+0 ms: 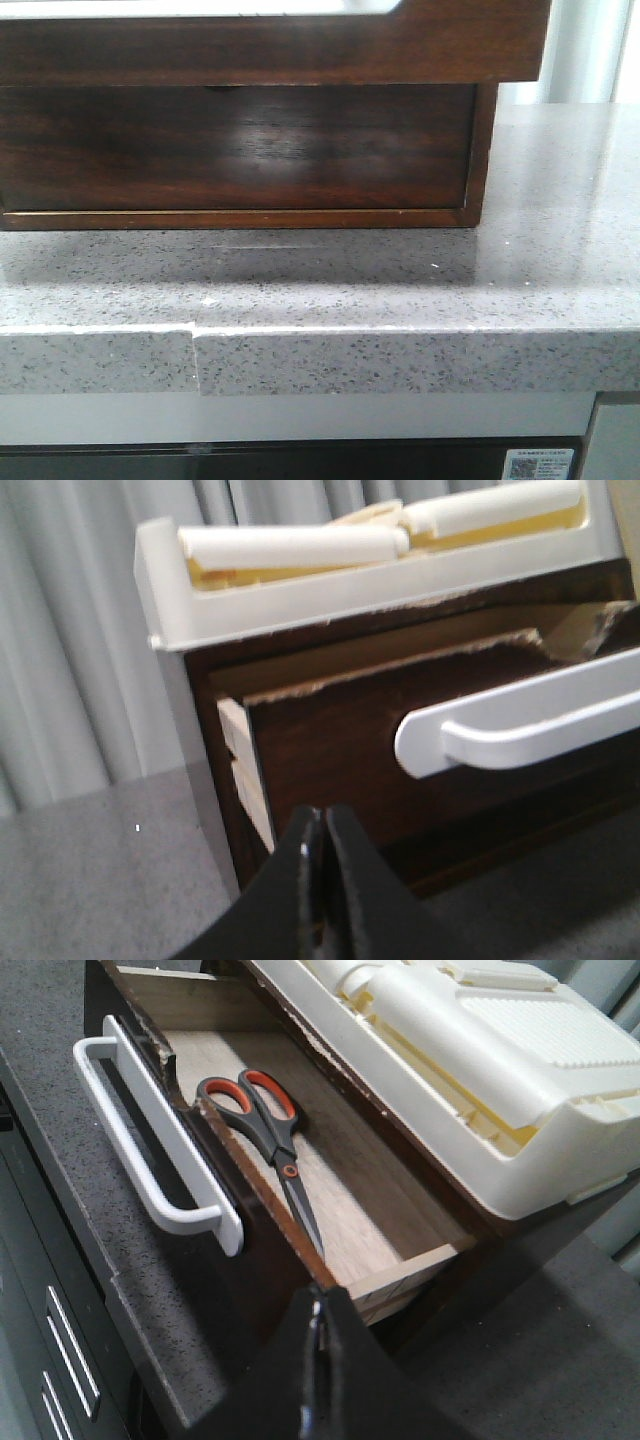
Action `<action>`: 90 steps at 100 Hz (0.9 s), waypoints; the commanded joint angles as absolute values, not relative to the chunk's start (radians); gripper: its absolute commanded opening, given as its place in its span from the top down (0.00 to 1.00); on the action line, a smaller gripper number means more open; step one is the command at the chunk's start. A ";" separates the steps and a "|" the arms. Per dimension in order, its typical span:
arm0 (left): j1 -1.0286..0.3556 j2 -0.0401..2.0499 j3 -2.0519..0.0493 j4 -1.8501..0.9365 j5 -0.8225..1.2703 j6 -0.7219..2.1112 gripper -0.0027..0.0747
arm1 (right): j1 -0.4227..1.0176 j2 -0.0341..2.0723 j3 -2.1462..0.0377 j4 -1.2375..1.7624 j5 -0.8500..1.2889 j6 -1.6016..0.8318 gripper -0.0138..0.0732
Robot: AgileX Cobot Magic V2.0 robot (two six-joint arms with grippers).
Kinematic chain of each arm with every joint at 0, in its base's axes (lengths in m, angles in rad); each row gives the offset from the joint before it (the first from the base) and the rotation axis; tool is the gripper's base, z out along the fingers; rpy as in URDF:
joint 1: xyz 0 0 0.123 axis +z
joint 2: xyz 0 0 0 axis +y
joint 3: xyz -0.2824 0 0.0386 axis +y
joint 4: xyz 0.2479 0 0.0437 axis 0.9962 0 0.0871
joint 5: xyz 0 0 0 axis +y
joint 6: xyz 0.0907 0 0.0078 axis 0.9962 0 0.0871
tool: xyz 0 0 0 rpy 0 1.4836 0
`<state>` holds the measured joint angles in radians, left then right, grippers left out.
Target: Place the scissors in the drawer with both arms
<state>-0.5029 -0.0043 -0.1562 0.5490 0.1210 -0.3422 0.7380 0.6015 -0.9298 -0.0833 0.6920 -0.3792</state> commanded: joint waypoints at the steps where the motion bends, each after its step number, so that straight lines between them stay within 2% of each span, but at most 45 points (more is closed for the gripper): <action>1: -0.511 -0.029 -0.175 0.490 0.132 -0.357 0.99 | 0.738 0.524 -0.847 -0.091 0.519 -0.366 0.91; 17: -0.511 -0.029 -0.169 0.429 0.199 -0.357 0.99 | 0.738 0.383 -0.651 -0.091 0.423 -0.366 0.91; 48: -0.511 -0.029 -0.135 0.312 0.212 -0.357 0.99 | 0.738 0.239 -0.387 -0.087 0.411 -0.251 0.91; 76: -0.511 -0.029 -0.133 0.000 0.212 -0.357 0.99 | 0.738 0.236 -0.306 -0.082 0.425 -0.235 0.91; 90: -0.511 -0.029 -0.133 -0.034 0.212 -0.357 0.99 | 0.738 0.236 -0.302 -0.081 0.450 -0.235 0.91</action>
